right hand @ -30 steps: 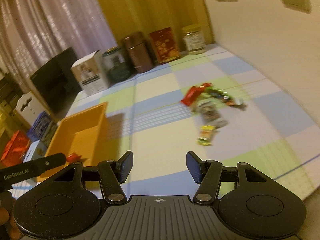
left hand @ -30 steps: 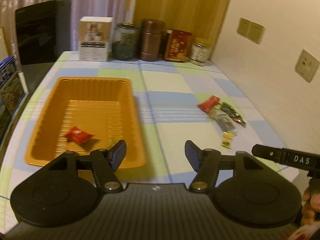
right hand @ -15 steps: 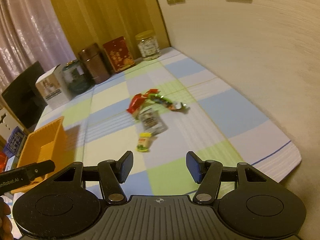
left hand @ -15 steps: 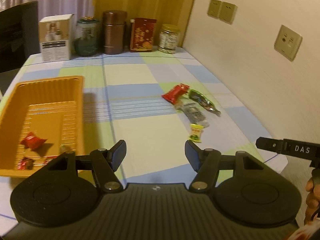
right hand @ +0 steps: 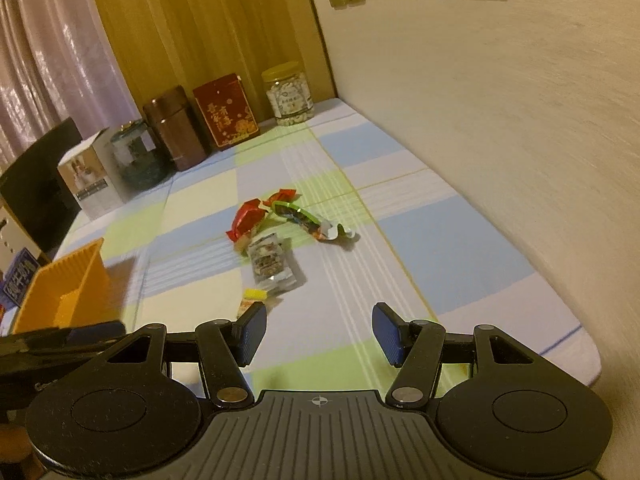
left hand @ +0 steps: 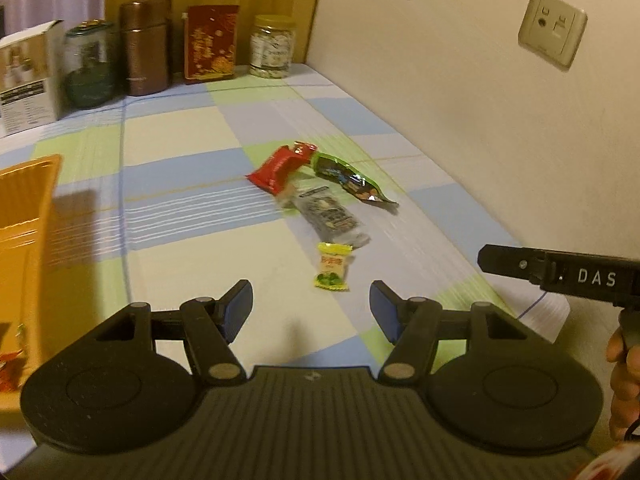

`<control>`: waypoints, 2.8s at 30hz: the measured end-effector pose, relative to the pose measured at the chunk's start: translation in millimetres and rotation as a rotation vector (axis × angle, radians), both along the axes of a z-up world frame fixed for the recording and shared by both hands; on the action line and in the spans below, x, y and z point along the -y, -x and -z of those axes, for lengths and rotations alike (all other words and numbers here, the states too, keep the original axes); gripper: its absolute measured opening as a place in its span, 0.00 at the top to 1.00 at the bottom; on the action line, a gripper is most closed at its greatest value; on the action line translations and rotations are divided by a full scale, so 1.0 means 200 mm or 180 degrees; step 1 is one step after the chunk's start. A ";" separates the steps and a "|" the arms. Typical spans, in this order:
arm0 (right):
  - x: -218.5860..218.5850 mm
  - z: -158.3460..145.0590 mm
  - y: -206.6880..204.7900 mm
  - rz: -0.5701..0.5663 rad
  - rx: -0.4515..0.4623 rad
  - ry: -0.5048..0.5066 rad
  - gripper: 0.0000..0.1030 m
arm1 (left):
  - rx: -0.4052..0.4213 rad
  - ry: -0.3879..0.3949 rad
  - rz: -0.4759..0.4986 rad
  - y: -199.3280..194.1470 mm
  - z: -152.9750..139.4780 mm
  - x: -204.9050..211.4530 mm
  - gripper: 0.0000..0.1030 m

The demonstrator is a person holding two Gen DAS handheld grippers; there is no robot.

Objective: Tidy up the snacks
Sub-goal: 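Move both open tools back toward the remaining snacks, then grasp the yellow candy with the left tool while the right tool grasps the clear biscuit pack, then carry the yellow candy and biscuit pack over the orange tray with both tools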

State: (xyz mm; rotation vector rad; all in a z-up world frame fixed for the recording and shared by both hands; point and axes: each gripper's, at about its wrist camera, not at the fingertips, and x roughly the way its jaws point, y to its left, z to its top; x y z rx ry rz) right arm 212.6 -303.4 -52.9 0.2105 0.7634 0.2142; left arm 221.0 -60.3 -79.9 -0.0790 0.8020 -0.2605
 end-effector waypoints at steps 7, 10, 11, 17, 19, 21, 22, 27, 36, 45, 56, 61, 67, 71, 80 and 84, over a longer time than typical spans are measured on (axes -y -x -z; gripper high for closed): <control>0.03 0.08 -0.12 0.0025 -0.0067 0.0013 0.43 | -0.0049 -0.0063 0.0163 -0.14 0.12 0.09 0.44; 0.05 0.11 -0.16 0.0037 -0.0075 0.0023 0.43 | -0.0067 -0.0060 0.0225 -0.18 0.17 0.11 0.48; 0.05 0.13 -0.17 0.0042 -0.0079 0.0024 0.43 | -0.0059 -0.0055 0.0248 -0.20 0.19 0.12 0.51; 0.06 0.18 -0.22 0.0084 -0.0110 0.0025 0.43 | -0.0049 -0.0093 0.0337 -0.27 0.26 0.18 0.61; 0.06 0.19 -0.24 0.0093 -0.0109 0.0031 0.43 | -0.0039 -0.0105 0.0347 -0.28 0.28 0.19 0.63; 0.06 0.20 -0.25 0.0092 -0.0110 0.0036 0.43 | -0.0018 -0.0147 0.0353 -0.30 0.30 0.21 0.67; 0.06 0.20 -0.26 0.0091 -0.0106 0.0041 0.43 | -0.0014 -0.0163 0.0353 -0.30 0.31 0.21 0.70; 0.04 0.21 -0.29 0.0066 -0.0090 0.0073 0.43 | -0.0009 -0.0176 0.0354 -0.33 0.33 0.20 0.82; -0.11 0.20 -0.38 -0.0256 -0.0008 0.0089 0.43 | -0.0010 -0.0200 0.0113 -0.25 0.28 0.02 0.83; -0.38 0.28 -0.57 -0.0755 0.0050 0.0301 0.43 | -0.0040 -0.0144 -0.0184 -0.20 0.21 -0.15 0.83; -0.52 0.42 -0.67 -0.0978 -0.0006 0.0698 0.44 | -0.0036 -0.0069 -0.0336 -0.19 0.20 -0.22 0.83; -0.54 0.42 -0.65 -0.0944 -0.0036 0.0753 0.63 | -0.0050 -0.0052 -0.0377 -0.16 0.19 -0.24 0.83; -0.50 0.32 -0.57 -0.0864 -0.0063 0.0703 0.64 | -0.0042 -0.0043 -0.0432 -0.09 0.14 -0.27 0.83; -0.47 0.24 -0.48 -0.0797 -0.0103 0.0562 0.64 | -0.0029 -0.0028 -0.0462 -0.01 0.09 -0.29 0.83; -0.49 0.00 -0.22 -0.0764 -0.0016 0.0294 0.64 | 0.0078 0.0038 -0.0550 0.19 -0.08 -0.35 0.83; -0.53 -0.09 -0.09 -0.0782 0.0047 0.0220 0.64 | 0.0131 0.0029 -0.0567 0.29 -0.15 -0.39 0.83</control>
